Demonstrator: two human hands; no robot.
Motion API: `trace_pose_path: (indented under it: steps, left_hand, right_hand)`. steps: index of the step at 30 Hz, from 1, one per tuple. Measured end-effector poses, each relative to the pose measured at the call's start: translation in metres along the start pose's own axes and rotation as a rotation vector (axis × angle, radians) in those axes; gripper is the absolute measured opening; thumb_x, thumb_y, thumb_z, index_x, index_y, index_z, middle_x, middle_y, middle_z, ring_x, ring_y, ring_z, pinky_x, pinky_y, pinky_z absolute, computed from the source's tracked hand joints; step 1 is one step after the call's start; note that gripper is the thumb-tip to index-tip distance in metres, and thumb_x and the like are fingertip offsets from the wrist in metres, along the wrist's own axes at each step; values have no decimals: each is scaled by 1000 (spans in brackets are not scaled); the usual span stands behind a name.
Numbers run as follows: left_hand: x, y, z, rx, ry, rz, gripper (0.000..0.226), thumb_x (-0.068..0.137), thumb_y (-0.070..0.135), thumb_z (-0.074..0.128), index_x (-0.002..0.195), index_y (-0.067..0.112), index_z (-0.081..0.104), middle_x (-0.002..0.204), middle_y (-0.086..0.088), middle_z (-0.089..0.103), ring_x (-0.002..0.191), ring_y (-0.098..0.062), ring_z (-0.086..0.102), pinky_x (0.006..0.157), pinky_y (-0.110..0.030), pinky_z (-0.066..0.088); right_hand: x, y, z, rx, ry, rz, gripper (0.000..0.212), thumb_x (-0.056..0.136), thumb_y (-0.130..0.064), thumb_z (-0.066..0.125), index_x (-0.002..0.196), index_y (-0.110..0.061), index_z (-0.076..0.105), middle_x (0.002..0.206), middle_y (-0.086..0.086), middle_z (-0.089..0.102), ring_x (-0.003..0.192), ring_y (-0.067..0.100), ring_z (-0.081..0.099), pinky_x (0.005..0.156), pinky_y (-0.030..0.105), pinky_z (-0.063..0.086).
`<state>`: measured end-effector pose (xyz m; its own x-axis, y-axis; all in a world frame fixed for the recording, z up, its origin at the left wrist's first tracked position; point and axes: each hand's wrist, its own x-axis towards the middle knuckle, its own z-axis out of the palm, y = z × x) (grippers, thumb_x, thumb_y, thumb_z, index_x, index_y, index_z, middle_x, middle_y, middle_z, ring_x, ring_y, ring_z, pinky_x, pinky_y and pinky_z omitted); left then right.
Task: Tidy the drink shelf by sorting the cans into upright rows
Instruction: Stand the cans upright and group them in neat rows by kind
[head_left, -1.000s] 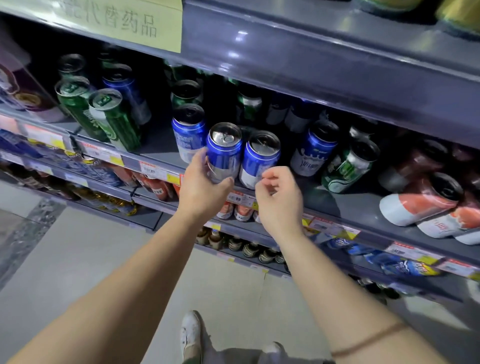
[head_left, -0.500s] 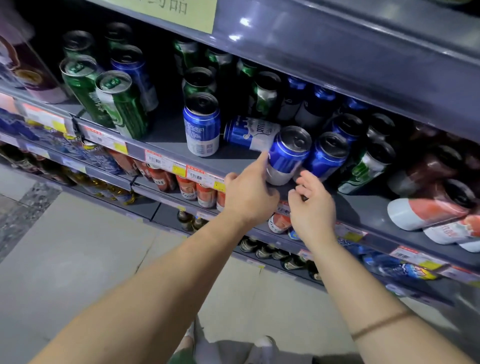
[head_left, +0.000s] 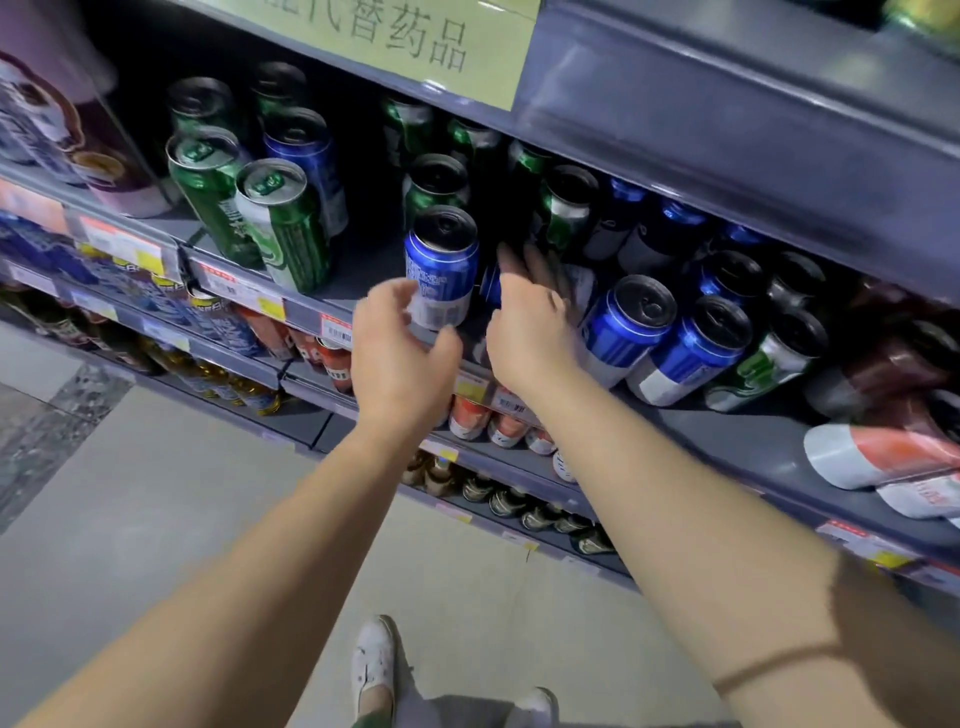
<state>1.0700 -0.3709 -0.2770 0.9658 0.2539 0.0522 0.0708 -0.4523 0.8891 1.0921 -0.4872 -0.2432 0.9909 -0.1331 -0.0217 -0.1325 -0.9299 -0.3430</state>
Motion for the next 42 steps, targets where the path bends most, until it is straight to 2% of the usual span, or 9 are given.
trace_pose_path:
  steps: [4,8,13,16,20,28,31,37,42]
  left_hand:
    - [19,-8,-14,6,-46,-28,64,82,29,69,139,19,40,134,3,48,121,-13,48,98,-34,45]
    - [29,-9,-16,-15,-131,7,70,81,27,71,141,17,37,138,1,46,125,-14,46,104,-36,43]
    - [39,-5,-21,-64,-255,1,78,79,21,74,145,19,32,141,5,45,126,-9,46,99,-22,39]
    - [45,-4,-20,-3,-300,48,69,75,25,75,134,27,39,117,18,52,113,-9,55,95,-30,44]
    - [54,-6,-14,117,-292,77,57,72,41,75,121,28,48,114,13,60,103,-16,60,92,-47,46]
    - [44,-15,-4,164,-381,120,47,82,38,70,124,27,51,115,10,63,100,-12,64,101,-45,43]
    - [38,-16,-3,225,-445,190,34,86,33,65,119,28,56,107,14,65,98,-11,65,107,-46,33]
    - [42,-15,-14,180,-442,181,42,88,28,65,129,22,55,123,3,62,111,-15,58,102,-39,43]
    - [46,-21,-20,137,-465,156,51,88,26,65,137,25,47,132,5,58,112,-8,56,99,-35,47]
  right_hand:
    - [31,2,19,-265,40,50,74,87,-14,54,152,-21,18,152,9,28,138,31,25,111,45,20]
    - [30,2,17,-330,117,28,57,80,-13,61,135,-20,46,132,9,41,120,32,37,95,40,31]
    - [11,1,-9,3,185,146,67,73,-28,75,131,-22,41,133,6,44,119,31,46,90,36,39]
    - [2,-2,-25,107,77,208,79,75,-42,72,138,-25,29,134,8,49,115,33,54,79,32,38]
    - [-1,-9,-36,-89,-23,122,70,76,-50,66,134,-25,35,131,8,52,122,32,47,90,37,38]
    - [6,5,-63,-473,-112,163,75,70,-61,64,134,-31,40,143,6,42,133,31,32,109,47,19]
    - [20,9,-73,-278,-99,206,84,68,-80,45,140,-40,30,148,2,40,135,33,36,112,52,24]
    - [61,2,-74,59,-129,136,63,96,-45,47,150,-18,27,152,4,37,139,25,35,109,28,27]
    - [73,0,-68,151,-197,119,75,92,-57,48,151,-15,28,156,2,32,141,20,32,108,23,23]
